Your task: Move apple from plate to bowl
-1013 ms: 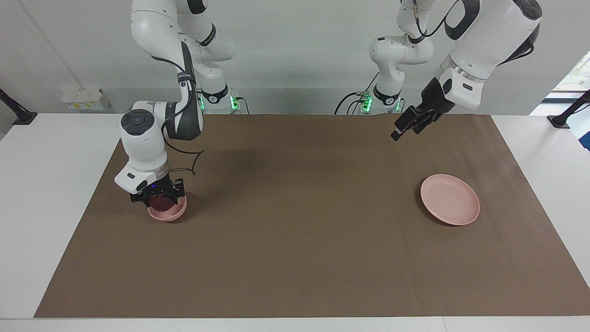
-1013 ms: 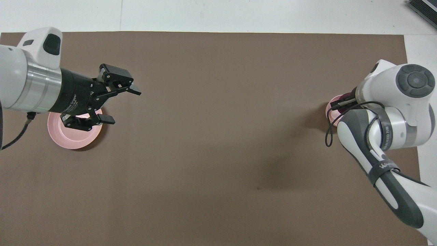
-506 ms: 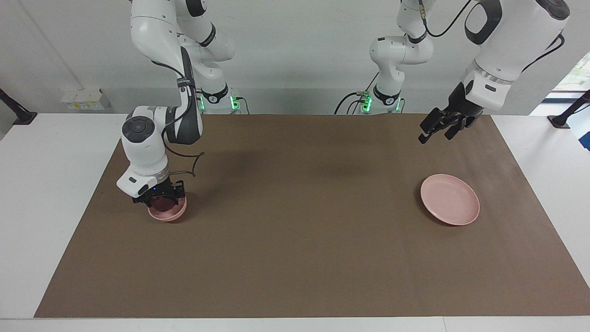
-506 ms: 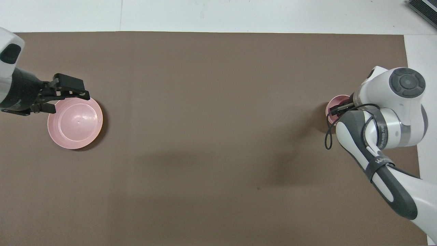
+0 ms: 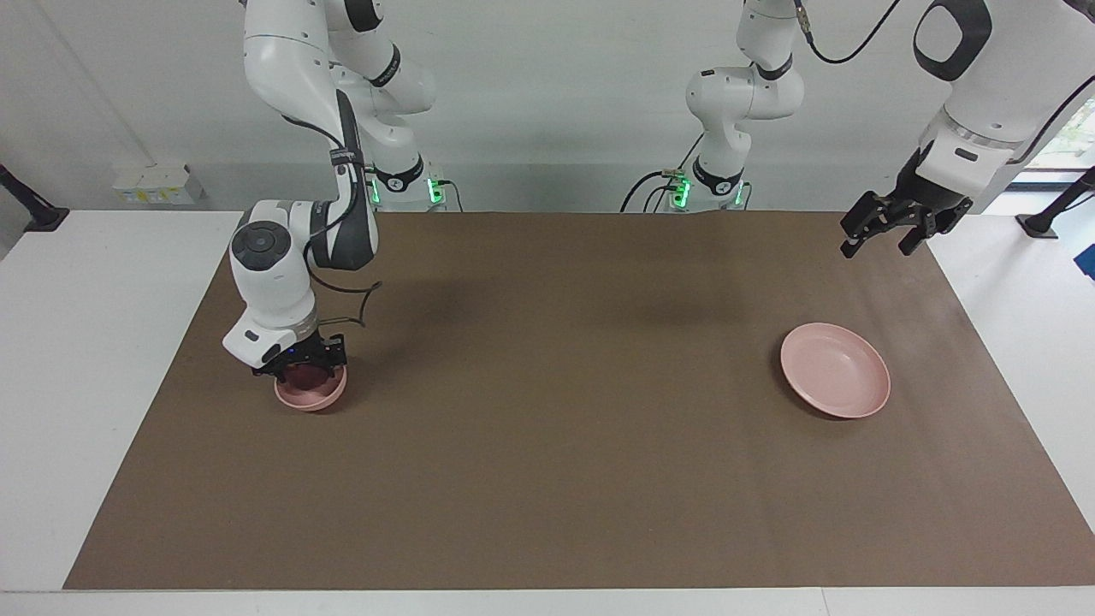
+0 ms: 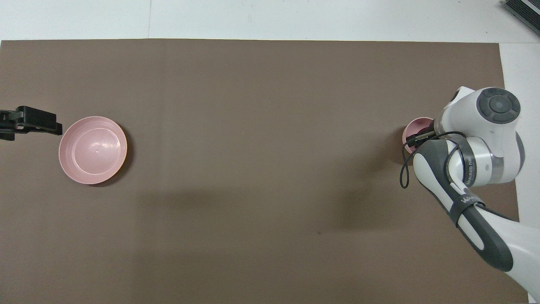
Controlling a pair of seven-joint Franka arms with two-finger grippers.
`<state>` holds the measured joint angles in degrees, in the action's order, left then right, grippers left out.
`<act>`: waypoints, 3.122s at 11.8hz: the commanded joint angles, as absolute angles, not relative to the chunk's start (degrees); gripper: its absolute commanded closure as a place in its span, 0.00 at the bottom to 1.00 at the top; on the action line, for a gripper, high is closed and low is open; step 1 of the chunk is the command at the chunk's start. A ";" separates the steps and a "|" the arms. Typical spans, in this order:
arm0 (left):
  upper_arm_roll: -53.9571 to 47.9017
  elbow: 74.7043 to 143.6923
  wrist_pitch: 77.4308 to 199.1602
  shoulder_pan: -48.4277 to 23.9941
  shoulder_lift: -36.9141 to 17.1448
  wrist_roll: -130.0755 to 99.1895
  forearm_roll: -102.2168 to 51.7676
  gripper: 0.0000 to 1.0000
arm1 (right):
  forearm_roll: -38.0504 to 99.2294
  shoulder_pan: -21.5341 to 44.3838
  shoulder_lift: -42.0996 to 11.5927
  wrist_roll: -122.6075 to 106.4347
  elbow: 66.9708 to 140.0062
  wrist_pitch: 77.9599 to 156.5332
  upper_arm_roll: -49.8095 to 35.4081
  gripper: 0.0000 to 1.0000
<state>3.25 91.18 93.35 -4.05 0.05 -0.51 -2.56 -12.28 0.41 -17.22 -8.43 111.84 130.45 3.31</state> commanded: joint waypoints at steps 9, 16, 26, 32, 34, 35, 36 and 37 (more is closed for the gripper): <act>2.11 91.32 83.05 -3.60 4.13 3.52 -0.17 0.00 | -11.26 0.09 -14.34 -7.65 109.95 126.50 2.55 0.00; 2.64 90.88 82.88 -3.08 3.78 2.99 -0.88 0.00 | -4.41 0.88 -4.76 -1.24 103.36 107.68 2.29 0.00; 2.64 90.88 82.97 -3.08 3.87 2.99 -0.88 0.00 | -0.70 0.97 6.76 5.27 103.01 97.30 -0.09 0.00; 2.64 90.88 82.88 -3.08 3.87 2.99 -0.88 0.00 | -0.62 0.00 5.80 4.13 88.25 81.05 0.79 0.00; 2.64 90.88 82.97 -3.08 3.87 2.99 -0.88 0.00 | 0.78 0.09 6.68 3.78 89.82 81.74 0.88 0.00; 2.64 90.97 82.97 -3.08 3.87 2.99 -0.88 0.00 | 1.14 0.00 6.77 3.69 90.00 81.74 0.88 0.00; 2.64 90.88 82.88 -3.08 3.87 2.99 -0.88 0.00 | 1.14 -0.09 7.12 3.26 90.26 80.96 0.97 0.00; 2.64 90.88 82.97 -3.08 3.87 2.99 -0.88 0.00 | 0.97 -0.35 7.99 1.25 91.83 80.95 1.14 0.00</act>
